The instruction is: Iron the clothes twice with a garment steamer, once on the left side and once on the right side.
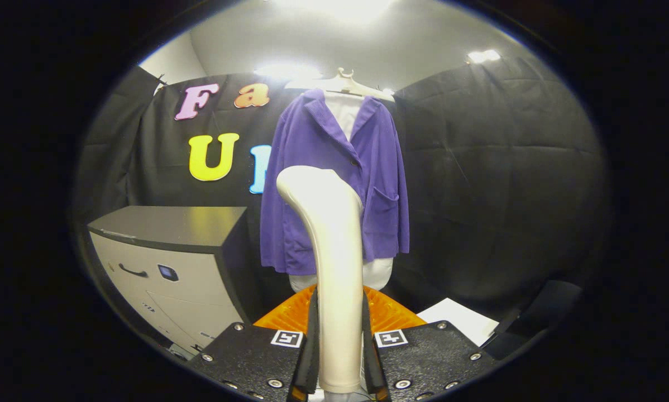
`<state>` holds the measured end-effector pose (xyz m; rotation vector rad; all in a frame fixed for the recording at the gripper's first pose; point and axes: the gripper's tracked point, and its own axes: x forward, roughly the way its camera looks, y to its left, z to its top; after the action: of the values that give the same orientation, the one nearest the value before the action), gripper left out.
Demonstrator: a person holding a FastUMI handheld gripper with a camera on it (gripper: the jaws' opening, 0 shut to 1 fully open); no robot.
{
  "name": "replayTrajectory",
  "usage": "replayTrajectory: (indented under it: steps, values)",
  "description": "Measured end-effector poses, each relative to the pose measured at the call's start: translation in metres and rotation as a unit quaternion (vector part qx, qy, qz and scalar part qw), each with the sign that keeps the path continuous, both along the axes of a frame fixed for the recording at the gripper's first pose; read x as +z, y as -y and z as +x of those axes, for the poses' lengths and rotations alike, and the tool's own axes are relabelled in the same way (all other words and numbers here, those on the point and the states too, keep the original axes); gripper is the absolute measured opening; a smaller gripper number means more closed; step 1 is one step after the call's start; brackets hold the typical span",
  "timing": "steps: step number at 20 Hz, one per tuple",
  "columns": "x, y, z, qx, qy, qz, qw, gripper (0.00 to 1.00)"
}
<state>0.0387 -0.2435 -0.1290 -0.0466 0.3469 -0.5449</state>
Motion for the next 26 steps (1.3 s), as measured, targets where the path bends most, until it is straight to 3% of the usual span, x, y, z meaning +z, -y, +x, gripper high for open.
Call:
replayTrajectory:
  steps: [6, 14, 26]
  values:
    - [0.043, -0.074, -0.046, 0.02, 0.034, -0.003, 0.999, 0.32]
    - [0.064, -0.146, -0.098, 0.047, 0.051, -0.015, 0.997, 0.32]
    - [0.075, -0.197, -0.127, 0.066, 0.061, -0.025, 0.996, 0.32]
